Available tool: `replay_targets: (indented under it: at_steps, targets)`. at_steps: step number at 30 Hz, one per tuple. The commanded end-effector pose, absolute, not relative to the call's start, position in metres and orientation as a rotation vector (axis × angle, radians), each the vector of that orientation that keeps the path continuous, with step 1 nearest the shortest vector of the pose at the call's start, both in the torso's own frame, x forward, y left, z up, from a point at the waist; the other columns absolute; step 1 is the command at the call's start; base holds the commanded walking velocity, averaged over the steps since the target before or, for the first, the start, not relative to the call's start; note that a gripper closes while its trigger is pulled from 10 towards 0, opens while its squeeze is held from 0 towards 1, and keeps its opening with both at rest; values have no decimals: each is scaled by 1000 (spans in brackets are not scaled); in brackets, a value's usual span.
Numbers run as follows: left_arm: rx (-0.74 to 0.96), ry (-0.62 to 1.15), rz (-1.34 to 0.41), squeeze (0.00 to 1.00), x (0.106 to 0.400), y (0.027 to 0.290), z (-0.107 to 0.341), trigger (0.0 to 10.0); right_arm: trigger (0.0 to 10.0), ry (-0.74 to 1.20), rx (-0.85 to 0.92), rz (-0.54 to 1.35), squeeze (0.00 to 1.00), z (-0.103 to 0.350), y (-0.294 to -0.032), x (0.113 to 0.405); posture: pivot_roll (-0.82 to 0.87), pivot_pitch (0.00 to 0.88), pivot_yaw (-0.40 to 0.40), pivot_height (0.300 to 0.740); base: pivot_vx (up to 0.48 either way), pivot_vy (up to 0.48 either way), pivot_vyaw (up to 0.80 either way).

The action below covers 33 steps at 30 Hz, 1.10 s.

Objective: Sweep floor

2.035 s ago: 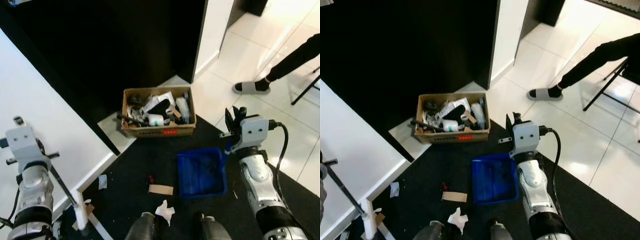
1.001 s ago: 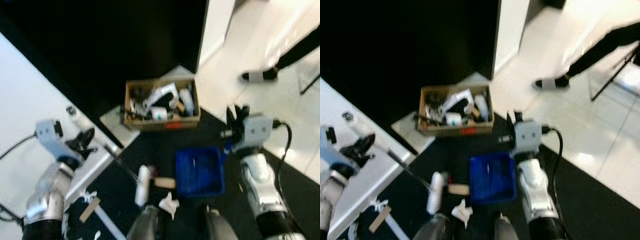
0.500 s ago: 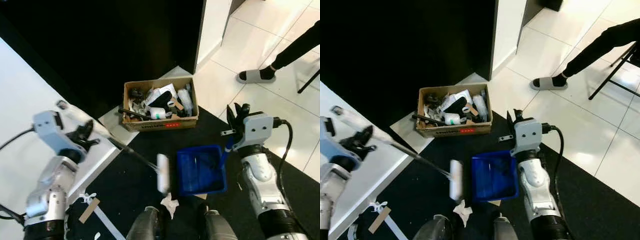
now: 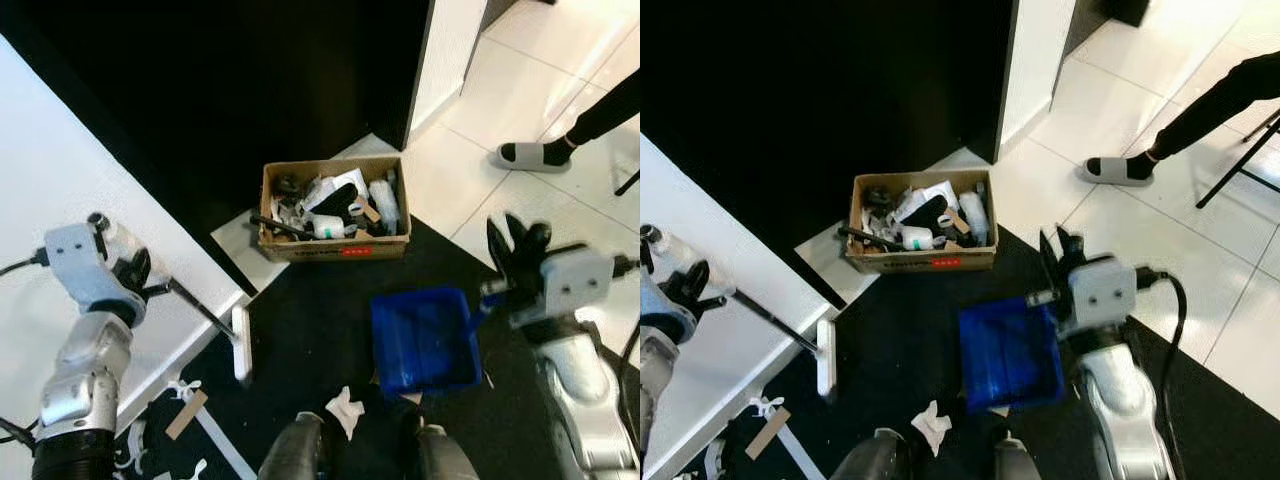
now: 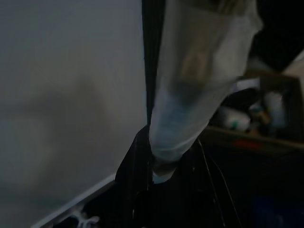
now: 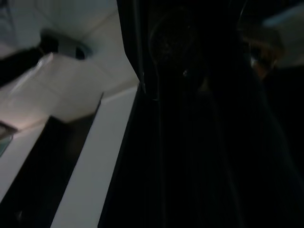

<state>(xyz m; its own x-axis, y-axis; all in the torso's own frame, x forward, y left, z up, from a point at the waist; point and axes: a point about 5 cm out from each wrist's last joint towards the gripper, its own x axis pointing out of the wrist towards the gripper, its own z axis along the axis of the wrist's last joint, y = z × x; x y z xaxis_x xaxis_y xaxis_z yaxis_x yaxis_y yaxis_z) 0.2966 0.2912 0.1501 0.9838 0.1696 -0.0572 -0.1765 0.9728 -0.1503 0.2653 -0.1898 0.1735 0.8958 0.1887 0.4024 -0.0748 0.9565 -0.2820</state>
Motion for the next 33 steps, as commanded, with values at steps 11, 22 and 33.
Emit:
replay_targets:
  at_steps: [11, 22, 33]
  targets:
    - [-116, 63, 175, 47, 303, 289, 138, 10000, 10000, -396, -446, 32, 0, 174, -221, 236, -38, 352, 163, 740, 0, 0, 0]
    - [-107, 79, 169, 47, 304, 290, 133, 10000, 10000, -374, -554, -110, 0, 169, -245, 235, -26, 354, 173, 740, 0, 0, 0]
    - [-95, 95, 151, 51, 298, 294, 131, 10000, 10000, -335, -638, -308, 0, 123, -234, 240, 48, 368, 205, 740, 0, 0, 0]
